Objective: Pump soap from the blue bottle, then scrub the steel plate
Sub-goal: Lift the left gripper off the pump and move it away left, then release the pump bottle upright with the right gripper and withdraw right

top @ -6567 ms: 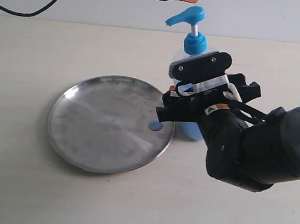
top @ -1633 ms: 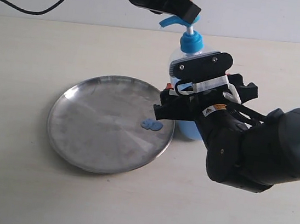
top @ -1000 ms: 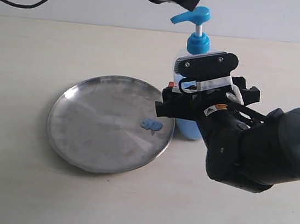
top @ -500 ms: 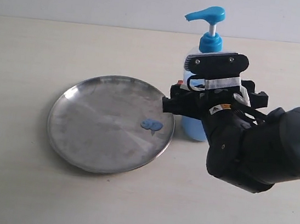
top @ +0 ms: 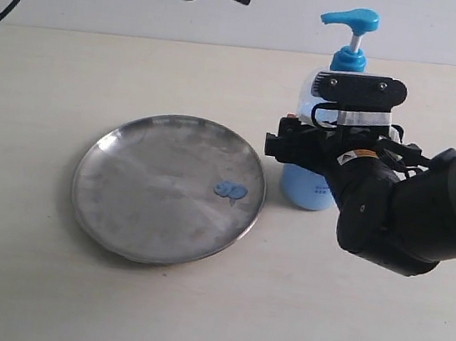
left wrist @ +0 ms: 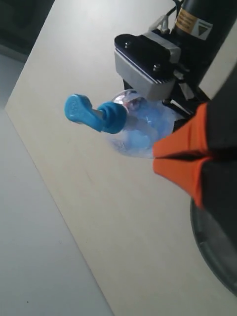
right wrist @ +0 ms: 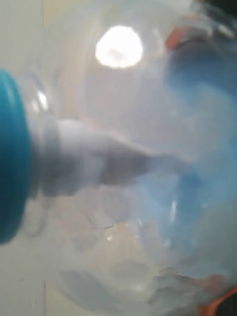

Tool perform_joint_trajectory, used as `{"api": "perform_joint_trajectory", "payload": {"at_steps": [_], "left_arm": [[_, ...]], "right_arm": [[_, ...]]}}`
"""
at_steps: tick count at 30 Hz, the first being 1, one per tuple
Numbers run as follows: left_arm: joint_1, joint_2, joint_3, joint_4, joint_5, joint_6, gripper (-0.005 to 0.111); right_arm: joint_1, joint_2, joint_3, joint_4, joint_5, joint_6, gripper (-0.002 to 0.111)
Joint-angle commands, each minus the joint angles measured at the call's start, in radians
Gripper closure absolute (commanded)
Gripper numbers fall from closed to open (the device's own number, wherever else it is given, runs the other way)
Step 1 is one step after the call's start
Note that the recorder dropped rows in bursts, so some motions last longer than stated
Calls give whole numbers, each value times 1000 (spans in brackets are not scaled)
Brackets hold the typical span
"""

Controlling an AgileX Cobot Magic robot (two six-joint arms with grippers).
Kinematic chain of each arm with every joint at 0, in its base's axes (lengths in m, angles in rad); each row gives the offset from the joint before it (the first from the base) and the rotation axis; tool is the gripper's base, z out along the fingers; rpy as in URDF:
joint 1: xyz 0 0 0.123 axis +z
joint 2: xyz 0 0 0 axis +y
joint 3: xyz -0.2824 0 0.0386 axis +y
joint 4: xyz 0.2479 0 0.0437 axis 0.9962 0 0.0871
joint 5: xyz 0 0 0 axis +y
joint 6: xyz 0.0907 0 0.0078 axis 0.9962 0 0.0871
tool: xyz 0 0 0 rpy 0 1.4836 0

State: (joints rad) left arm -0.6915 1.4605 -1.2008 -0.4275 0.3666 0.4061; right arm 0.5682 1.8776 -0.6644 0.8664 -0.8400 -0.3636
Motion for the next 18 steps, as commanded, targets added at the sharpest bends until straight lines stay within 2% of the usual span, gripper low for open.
{"api": "perform_joint_trajectory", "payload": {"at_steps": [1,7,10,18], "left_arm": [[25,-61,99,-2,-90,-15,107],[73,-131,219,-9,-175,-26,107],[75,-148,248,-21,-195,-26,107],[75,-150,250,-20,-164,-26,107]], "right_arm": [[-29,-15,-1,-41,-36,-1,108],[-29,-15,-1,-69,-35,0,108],[-29,-15,-1,-89,-12,2,101],[-29,-19,-1,-71,48,-83,47]]}}
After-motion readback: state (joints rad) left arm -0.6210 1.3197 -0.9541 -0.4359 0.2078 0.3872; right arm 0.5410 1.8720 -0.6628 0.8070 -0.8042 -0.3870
